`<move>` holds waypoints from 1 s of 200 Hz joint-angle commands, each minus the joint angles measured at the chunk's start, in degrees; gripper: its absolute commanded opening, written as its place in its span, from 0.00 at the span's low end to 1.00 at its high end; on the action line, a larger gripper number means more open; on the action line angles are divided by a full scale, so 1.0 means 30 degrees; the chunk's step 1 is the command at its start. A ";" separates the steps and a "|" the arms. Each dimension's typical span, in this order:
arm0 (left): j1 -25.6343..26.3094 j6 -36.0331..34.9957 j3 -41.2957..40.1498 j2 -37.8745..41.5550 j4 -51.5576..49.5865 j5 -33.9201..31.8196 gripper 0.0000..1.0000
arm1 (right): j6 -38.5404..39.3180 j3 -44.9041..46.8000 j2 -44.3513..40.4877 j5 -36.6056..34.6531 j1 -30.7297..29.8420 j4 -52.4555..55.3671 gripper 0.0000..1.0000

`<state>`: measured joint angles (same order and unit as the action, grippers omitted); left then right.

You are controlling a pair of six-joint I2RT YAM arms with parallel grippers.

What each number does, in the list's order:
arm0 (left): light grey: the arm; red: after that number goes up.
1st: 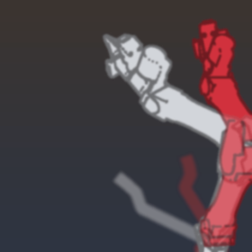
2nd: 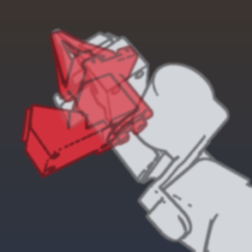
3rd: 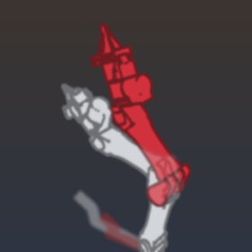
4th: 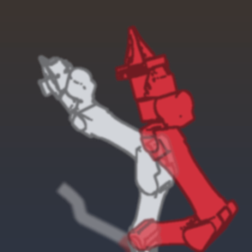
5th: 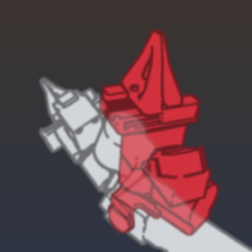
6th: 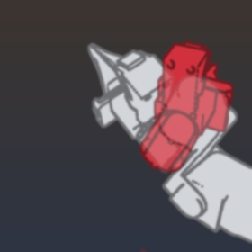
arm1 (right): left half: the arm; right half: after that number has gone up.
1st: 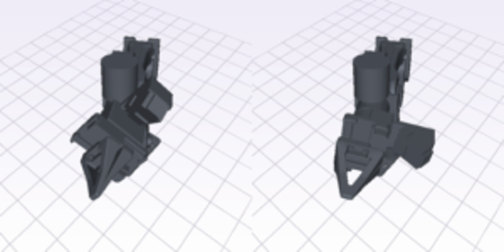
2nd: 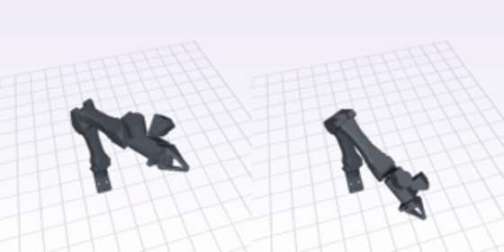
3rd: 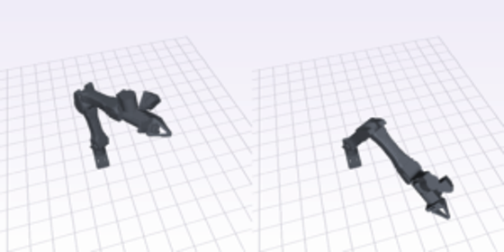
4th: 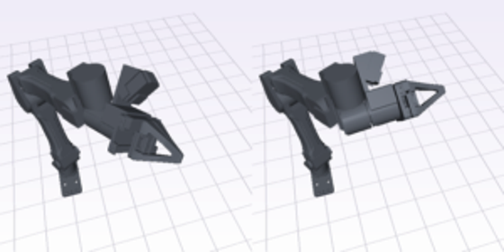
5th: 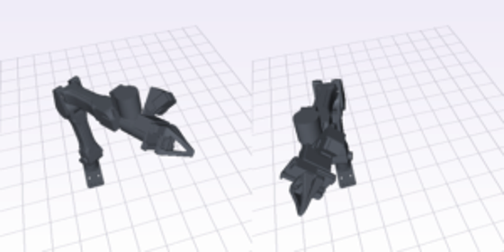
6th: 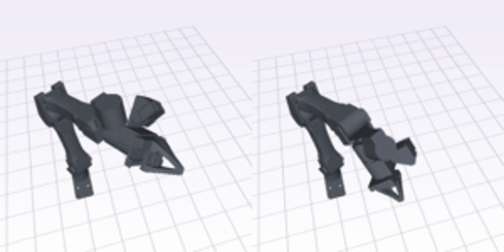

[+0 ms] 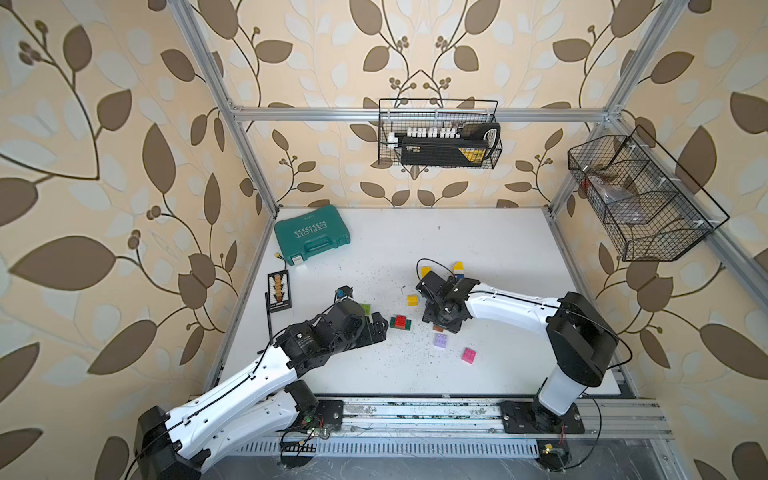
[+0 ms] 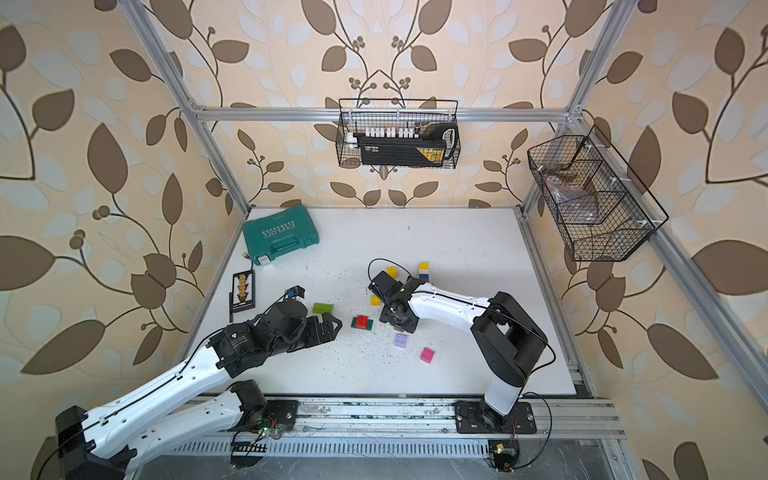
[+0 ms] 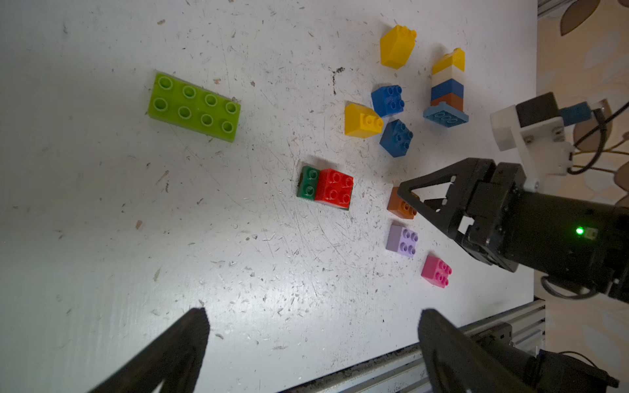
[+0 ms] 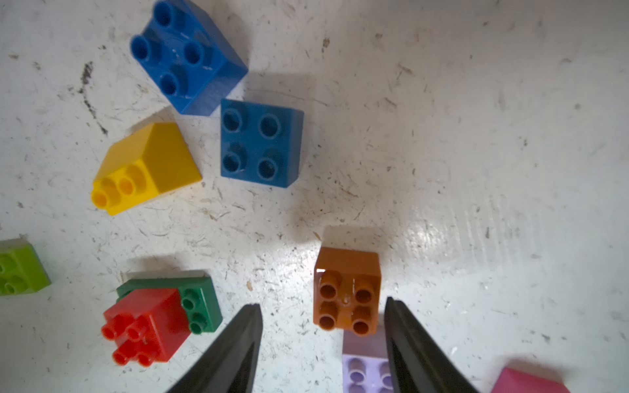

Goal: Assemble the number 1 with lego
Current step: Pick up the lego brick from the center of the board.

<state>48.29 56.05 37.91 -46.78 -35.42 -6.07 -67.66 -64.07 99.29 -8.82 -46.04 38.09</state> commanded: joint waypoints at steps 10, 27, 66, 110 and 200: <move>-0.0250 0.0278 0.0166 0.0221 -0.0007 -0.0557 0.99 | 0.0263 -0.0611 0.0617 -0.0634 0.0098 0.0823 0.57; -0.0248 0.0386 0.0122 0.0381 -0.0114 -0.0666 0.99 | 0.0214 -0.0644 0.0851 -0.0525 0.0110 0.0922 0.55; -0.0248 0.0535 0.0043 0.0513 -0.0238 -0.0747 0.99 | 0.0155 -0.0662 0.1109 -0.0543 0.0102 0.1022 0.53; -0.0248 0.0707 -0.0139 0.1056 -0.0307 -0.0878 0.99 | 0.0137 -0.0670 0.1195 -0.0748 0.0113 0.1131 0.45; -0.0248 0.1150 -0.0743 0.2480 -0.0526 -0.1230 0.99 | 0.0154 -0.1020 0.1505 -0.0788 0.0113 0.1631 0.35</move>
<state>48.29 58.85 36.07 -40.47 -36.36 -7.90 -67.07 -65.54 102.54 -9.91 -45.84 41.25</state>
